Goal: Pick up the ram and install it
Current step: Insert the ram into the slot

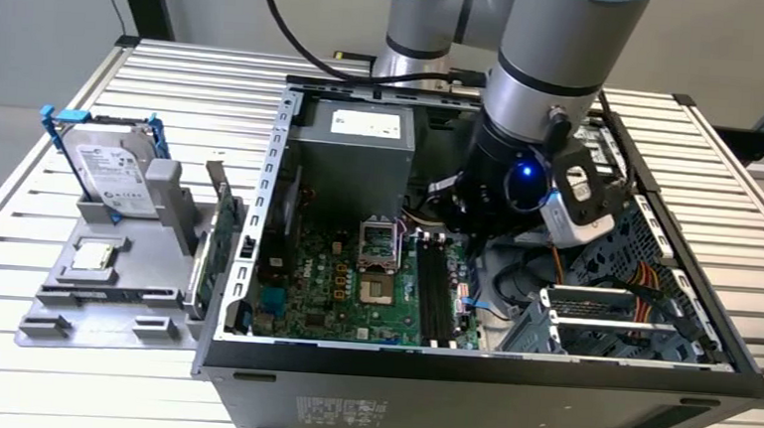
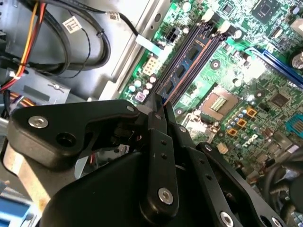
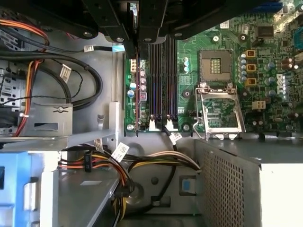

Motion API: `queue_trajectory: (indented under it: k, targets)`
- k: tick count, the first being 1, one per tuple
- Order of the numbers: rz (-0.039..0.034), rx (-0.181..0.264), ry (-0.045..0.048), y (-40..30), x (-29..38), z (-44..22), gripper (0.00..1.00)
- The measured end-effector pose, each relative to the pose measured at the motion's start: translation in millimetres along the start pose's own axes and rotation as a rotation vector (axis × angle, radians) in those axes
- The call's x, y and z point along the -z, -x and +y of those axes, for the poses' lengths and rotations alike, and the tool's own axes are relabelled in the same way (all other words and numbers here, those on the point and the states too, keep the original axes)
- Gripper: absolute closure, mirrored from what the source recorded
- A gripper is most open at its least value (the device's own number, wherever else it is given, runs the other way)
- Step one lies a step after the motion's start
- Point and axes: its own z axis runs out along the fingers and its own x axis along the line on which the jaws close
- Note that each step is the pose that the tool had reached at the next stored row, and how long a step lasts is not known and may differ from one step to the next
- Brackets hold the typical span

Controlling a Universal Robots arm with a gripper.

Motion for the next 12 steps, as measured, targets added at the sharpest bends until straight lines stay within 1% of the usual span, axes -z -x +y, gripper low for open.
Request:
queue_trajectory:
  k: [4, 7, 9, 12]
  targets:
    - [0.0001, 0.0, -0.0001, -1.2, -6.5, -1.8, 1.0]
    - [0.0001, 0.001, -0.0001, -2.8, -8.4, -2.7, 1.0]
    - [0.0001, 0.002, 0.0001, -3.7, -11.9, -3.2, 1.0]
    - [0.0004, 0.003, 0.0, -3.8, -17.2, -5.8, 1.0]
